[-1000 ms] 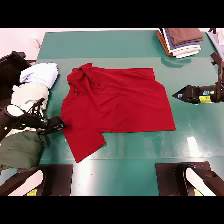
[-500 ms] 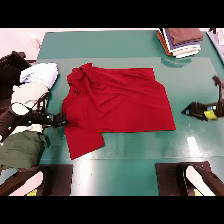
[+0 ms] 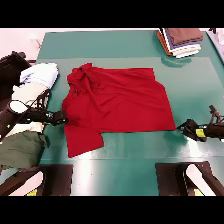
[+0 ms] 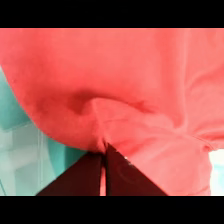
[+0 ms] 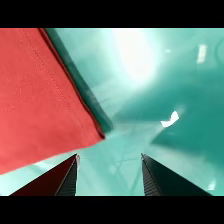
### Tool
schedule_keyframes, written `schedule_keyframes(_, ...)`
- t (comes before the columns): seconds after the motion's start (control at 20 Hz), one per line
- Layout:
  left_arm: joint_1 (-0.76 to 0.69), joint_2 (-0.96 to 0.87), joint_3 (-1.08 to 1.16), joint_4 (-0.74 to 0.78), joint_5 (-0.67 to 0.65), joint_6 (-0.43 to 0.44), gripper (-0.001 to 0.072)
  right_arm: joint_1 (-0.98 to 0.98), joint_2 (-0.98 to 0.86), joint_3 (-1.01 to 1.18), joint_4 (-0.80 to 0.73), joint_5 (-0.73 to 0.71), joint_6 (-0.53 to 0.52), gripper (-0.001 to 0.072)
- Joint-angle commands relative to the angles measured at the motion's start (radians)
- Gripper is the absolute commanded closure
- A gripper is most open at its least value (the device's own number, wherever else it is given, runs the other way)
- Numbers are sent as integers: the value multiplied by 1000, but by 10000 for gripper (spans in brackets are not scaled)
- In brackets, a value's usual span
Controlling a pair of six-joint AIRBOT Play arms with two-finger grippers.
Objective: Fold the shirts.
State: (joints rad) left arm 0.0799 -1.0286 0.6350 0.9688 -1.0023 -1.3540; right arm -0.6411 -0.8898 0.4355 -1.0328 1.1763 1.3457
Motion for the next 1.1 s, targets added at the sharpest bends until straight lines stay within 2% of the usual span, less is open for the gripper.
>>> schedule_keyframes(0.0, 0, 1, 2, -2, -2, 1, 682, 58, -78, -31, 74, -79, -1, 276)
schedule_keyframes(0.1, 0, 1, 2, -2, -5, 1, 682, 109, -150, -31, 129, -126, -13, 276)
schedule_keyframes(0.15, 0, 1, 2, -3, -4, 1, 682, 141, -178, -30, 146, -154, -13, 299)
schedule_keyframes(0.35, 0, 1, 37, -4, -38, -6, 683, 278, -196, 3, 146, -237, -15, 676)
schedule_keyframes(0.4, 0, 4, 74, -4, -68, -7, 683, 304, -177, 35, 143, -231, -23, 696)
schedule_keyframes(0.6, 0, 162, 324, -1, -90, -40, 683, 355, -11, 306, 142, -148, -31, 698)
schedule_keyframes(0.85, 0, 360, 888, 5, -80, -56, 683, 355, 172, 879, 138, -24, -31, 697)
schedule_keyframes(0.95, 0, 373, 1127, 16, -80, -56, 684, 355, 208, 1096, 84, -6, -20, 697)
schedule_keyframes(1.05, 0, 373, 1317, 64, -69, -84, 684, 355, 223, 1281, -37, 37, 32, 697)
